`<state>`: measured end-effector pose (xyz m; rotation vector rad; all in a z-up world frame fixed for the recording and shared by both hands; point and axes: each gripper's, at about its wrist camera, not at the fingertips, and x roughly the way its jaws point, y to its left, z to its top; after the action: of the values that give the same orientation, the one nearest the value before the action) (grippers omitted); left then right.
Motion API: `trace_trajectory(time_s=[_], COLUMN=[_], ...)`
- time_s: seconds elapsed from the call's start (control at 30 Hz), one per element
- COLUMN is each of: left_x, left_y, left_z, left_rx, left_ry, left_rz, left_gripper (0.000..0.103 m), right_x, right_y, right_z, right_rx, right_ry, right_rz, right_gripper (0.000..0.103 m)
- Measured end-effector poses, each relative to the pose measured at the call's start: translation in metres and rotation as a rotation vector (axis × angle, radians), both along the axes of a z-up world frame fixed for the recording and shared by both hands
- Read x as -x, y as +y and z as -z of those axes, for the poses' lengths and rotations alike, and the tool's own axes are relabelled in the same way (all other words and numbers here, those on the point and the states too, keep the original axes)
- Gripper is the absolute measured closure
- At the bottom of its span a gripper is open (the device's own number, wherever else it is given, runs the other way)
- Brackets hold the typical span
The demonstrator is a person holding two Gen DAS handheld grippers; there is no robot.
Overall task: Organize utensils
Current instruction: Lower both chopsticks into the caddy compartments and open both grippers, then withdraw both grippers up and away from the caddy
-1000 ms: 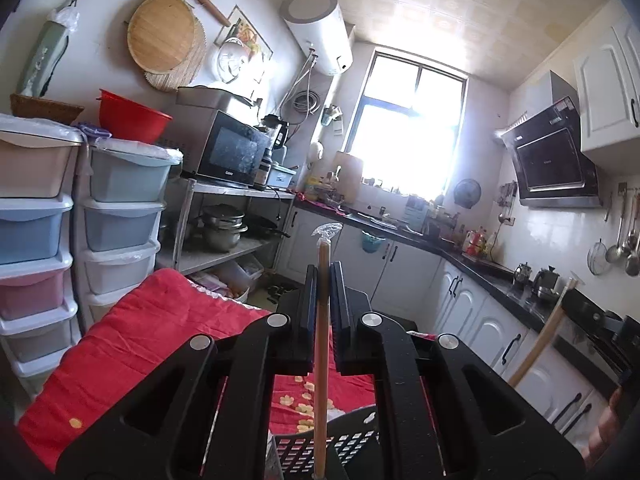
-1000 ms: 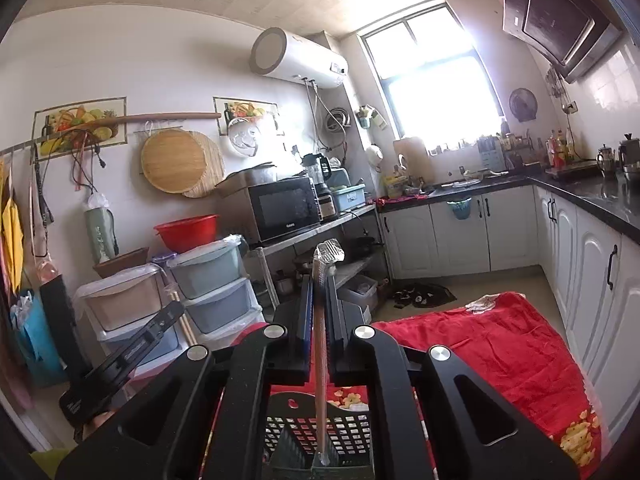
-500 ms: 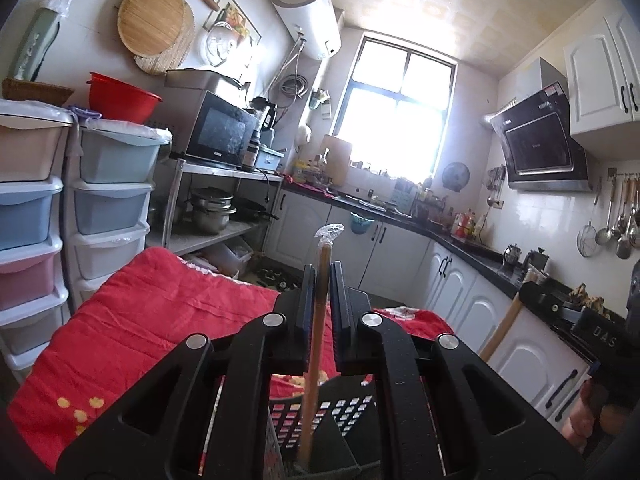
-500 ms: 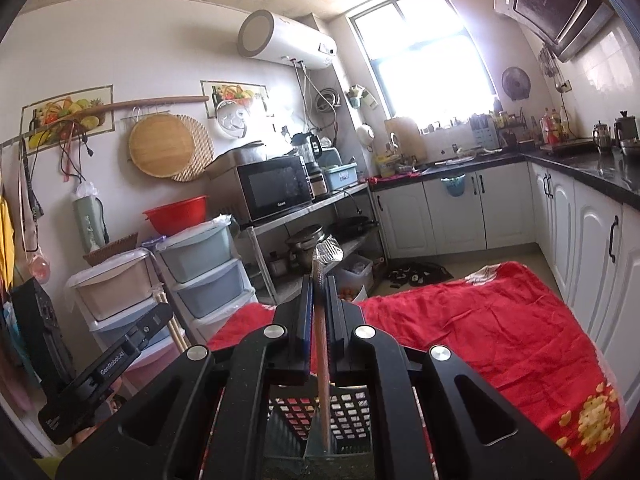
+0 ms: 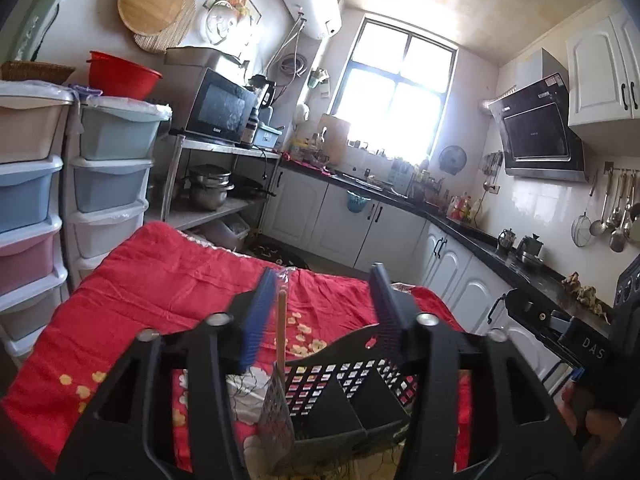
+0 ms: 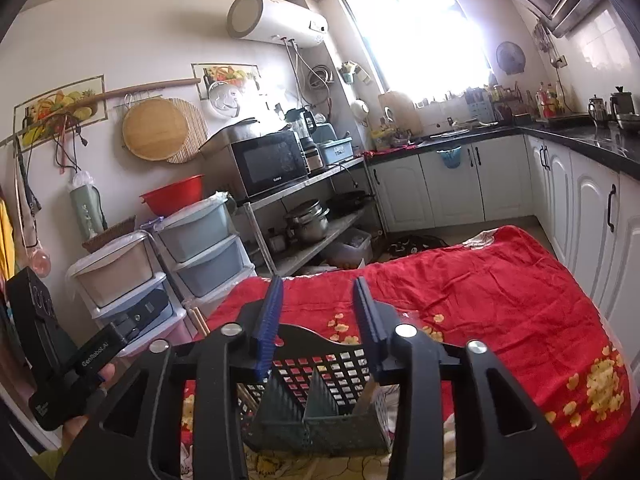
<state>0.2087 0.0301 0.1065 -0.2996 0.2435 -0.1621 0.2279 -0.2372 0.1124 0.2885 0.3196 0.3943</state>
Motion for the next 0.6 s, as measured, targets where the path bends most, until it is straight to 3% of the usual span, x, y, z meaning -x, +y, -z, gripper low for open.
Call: trace_trajectory(time_s=[0.07, 0.13, 0.3, 0.6], left_x=[0.004, 0.008, 0.018, 0.036], left_y=[0.003, 0.005, 0.011, 0.017], left_z=[0.0, -0.001, -0.003, -0.002], left_rx=[0.012, 0.017, 0.037, 0.069], left_ry=[0.007, 0.012, 0.023, 0.048], left_rz=[0.005, 0.01, 0.027, 0.037], left_gripper=[0.05, 0.033, 0.012, 0.011], right_x=[0.004, 0.009, 0.02, 0.042], right_y=[-0.001, -0.002, -0.002, -0.005], right_z=[0.0, 0.0, -0.002, 0.001], right_rx=[0.01, 0.019, 0.051, 0.07], right_ry=[-0.001, -0.001, 0.001, 0.018], right_rz=[0.003, -0.001, 0.0, -0.005], right_gripper=[0.059, 0.054, 0.047, 0.041])
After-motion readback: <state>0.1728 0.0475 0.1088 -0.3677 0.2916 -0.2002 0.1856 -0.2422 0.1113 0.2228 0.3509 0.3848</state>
